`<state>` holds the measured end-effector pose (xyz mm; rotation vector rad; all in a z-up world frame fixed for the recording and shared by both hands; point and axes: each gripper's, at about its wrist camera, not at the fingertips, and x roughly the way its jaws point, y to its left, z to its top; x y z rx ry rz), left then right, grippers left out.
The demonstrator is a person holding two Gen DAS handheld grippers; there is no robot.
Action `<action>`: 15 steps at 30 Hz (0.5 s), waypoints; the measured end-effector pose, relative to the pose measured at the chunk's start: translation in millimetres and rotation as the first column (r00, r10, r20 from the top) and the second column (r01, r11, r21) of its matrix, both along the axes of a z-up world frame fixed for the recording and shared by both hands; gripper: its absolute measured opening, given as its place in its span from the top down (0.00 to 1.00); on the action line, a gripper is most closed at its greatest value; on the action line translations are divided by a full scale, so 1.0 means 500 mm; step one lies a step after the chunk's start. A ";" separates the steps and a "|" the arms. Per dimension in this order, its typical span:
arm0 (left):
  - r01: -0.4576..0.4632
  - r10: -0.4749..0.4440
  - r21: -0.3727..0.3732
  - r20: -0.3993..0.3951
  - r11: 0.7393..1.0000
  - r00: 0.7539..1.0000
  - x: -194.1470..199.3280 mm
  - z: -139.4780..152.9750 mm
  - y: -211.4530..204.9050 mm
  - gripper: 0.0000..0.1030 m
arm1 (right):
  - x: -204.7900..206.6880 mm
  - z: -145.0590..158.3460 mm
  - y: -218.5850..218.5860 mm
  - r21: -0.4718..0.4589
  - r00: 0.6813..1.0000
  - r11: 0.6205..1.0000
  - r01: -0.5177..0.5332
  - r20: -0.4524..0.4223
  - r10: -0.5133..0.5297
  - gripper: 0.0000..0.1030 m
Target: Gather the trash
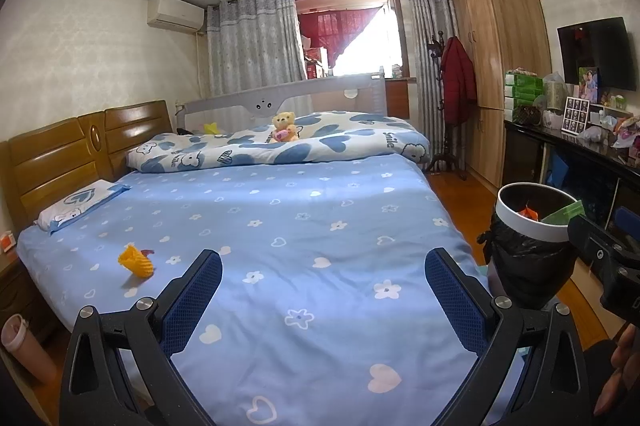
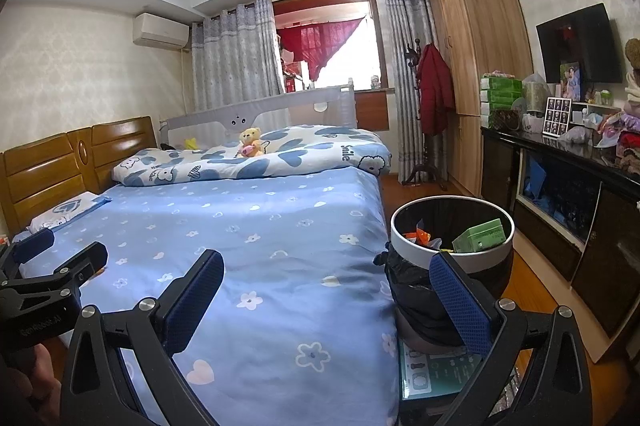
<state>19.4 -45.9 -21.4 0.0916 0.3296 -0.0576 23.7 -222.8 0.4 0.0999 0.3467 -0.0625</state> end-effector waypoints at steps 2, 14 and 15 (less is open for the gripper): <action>0.001 -0.001 -0.001 0.000 1.000 1.000 0.000 0.000 0.001 0.00 | 0.000 0.000 -0.001 0.001 1.000 1.000 0.000 0.000 0.000 0.00; 0.004 -0.004 0.000 -0.001 1.000 1.000 0.001 -0.001 0.000 0.00 | 0.001 0.003 0.005 0.001 1.000 1.000 -0.004 -0.002 0.004 0.00; 0.004 -0.004 0.000 -0.002 1.000 1.000 0.001 0.000 0.000 0.00 | 0.001 0.002 0.005 0.000 1.000 1.000 -0.003 -0.003 0.003 0.00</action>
